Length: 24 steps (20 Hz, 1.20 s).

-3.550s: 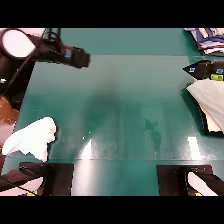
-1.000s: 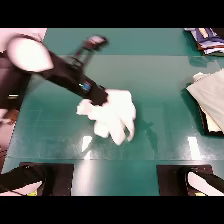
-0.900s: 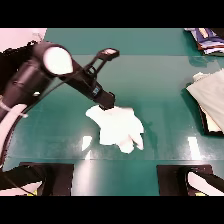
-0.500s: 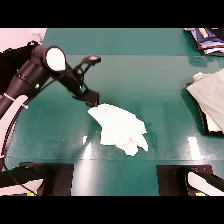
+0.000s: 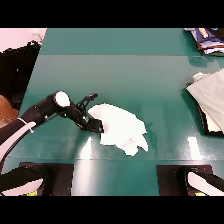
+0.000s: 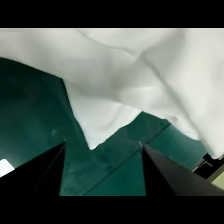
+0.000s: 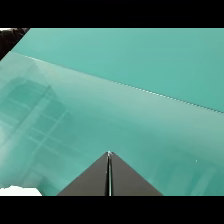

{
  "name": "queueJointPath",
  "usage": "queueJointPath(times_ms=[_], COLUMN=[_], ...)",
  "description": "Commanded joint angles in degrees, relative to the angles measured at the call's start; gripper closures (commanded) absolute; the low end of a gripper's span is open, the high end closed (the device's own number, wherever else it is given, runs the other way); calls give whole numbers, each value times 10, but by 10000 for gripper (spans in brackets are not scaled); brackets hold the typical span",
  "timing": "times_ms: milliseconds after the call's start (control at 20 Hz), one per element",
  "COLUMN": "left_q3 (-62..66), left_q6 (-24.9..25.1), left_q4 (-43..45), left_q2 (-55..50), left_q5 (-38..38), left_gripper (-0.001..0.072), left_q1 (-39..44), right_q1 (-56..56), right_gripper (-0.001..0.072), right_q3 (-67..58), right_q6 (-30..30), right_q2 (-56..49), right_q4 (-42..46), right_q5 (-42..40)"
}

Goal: Fold the shirts.

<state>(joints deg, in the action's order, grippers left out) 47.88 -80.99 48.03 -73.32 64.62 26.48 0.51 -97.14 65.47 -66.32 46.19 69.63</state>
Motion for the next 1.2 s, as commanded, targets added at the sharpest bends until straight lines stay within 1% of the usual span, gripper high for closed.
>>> queueJointPath(times_ms=[0, 150, 250, 400, 500, 550, 600, 650, 800, 900, 1000, 1050, 1100, 1150], left_q3=[-56, -56, -56, -56, -56, -56, -56, -53, -22, -2, 13, 16, 16, 16], left_q6=[20, 16, 14, -18, -21, -22, -21, -20, -20, -20, -20, -20, -20, -20], left_q4=[-42, -41, -34, 8, 15, 14, 14, 16, 31, 51, 61, 61, 61, 61], left_q2=[3, 2, 2, 2, 2, 2, 2, 2, 13, 36, 51, 54, 54, 54], left_q5=[-87, -131, -129, -129, -130, -130, -133, -132, -109, -104, -95, -94, -95, -95], left_gripper=[177, 178, 178, 178, 180, 349, 590, 679, 681, 681, 681, 681, 681, 681], left_q1=[30, 68, 74, 73, 73, 73, 73, 73, 50, 22, -3, -9, -12, -12], right_q1=[0, 0, 0, 0, 0, 0, 0, 0, -1, -3, -24, -44, -68, -99], right_gripper=[699, 699, 699, 699, 699, 699, 699, 699, 699, 699, 694, 572, 362, 331], right_q3=[0, 0, 0, 0, 0, 0, 0, 3, 73, 169, 277, 335, 384, 433], right_q6=[0, 0, 0, 0, 0, 0, 0, 0, 0, 2, 7, 7, 7, 10], right_q2=[0, 0, 0, 0, 0, 0, 0, -1, 17, 42, 70, 84, 94, 103], right_q4=[0, 0, 0, 0, 1, 4, 4, 5, 4, 4, 3, 3, 0, -6], right_q5=[0, 0, 5, 26, 33, 36, 43, 54, 81, 106, 109, 108, 106, 103])
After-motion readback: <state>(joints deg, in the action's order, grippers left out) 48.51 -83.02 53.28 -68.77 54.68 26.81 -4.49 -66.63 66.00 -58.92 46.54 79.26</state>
